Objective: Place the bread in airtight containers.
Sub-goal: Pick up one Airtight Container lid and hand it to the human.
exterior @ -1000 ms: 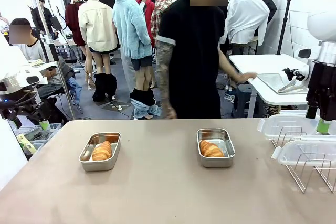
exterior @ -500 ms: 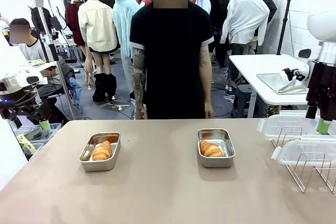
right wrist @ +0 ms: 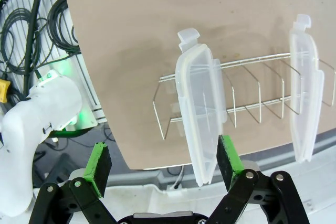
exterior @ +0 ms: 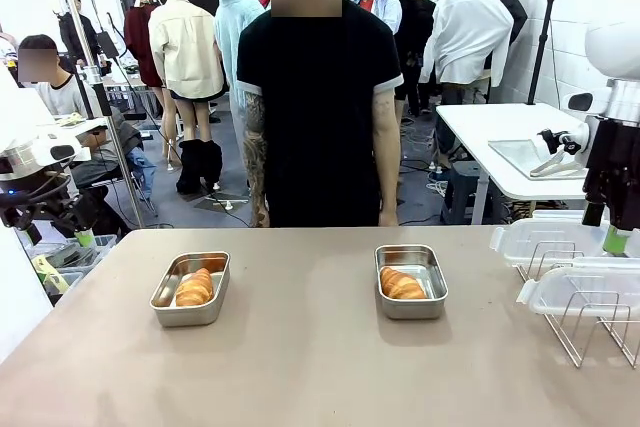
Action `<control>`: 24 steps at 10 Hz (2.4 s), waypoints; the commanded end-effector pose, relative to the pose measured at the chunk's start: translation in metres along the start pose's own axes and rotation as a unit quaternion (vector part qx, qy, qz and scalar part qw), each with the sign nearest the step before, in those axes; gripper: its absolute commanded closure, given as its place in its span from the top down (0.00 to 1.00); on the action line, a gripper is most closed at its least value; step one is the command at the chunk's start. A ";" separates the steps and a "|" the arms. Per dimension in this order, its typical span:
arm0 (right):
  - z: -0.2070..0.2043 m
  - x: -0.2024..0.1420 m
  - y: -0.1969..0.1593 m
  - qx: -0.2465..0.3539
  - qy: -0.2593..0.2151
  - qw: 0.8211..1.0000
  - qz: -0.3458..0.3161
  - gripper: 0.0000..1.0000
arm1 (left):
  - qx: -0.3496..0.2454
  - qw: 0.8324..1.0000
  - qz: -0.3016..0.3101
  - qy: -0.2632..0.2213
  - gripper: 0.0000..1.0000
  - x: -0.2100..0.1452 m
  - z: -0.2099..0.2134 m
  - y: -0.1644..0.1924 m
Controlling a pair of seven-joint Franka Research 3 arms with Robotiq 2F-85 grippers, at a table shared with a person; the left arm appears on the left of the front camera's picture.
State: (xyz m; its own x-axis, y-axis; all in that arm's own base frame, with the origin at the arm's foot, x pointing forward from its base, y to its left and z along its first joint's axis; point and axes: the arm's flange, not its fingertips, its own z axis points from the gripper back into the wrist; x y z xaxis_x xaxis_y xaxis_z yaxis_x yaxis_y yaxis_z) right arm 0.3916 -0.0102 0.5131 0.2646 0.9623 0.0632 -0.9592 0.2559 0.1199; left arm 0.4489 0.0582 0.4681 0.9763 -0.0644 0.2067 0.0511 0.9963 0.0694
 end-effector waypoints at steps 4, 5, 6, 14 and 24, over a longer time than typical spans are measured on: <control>-0.001 -0.002 0.000 0.003 -0.003 1.000 0.007 1.00 | 0.004 1.000 0.001 0.000 1.00 -0.003 0.001 0.002; -0.001 -0.002 0.000 0.003 -0.003 1.000 0.007 1.00 | 0.004 1.000 0.001 0.000 1.00 -0.003 0.001 0.002; -0.001 -0.002 0.000 0.003 -0.003 1.000 0.007 1.00 | 0.004 1.000 0.001 0.000 1.00 -0.003 0.001 0.002; -0.053 -0.002 -0.017 -0.001 0.031 1.000 -0.003 1.00 | 0.004 1.000 0.001 0.000 1.00 -0.003 0.001 0.002; -0.080 0.010 -0.067 -0.020 0.078 0.997 -0.020 0.45 | 0.004 1.000 0.001 0.000 1.00 -0.003 0.001 0.002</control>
State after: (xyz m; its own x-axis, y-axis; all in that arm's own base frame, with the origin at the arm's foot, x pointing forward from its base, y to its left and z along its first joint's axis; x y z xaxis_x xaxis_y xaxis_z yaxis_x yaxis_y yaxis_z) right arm 0.4497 -0.0127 0.4226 0.2692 0.9602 -0.0741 -0.9572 0.2753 0.0897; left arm 0.4488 0.0582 0.4683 0.9762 -0.0644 0.2071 0.0510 0.9963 0.0694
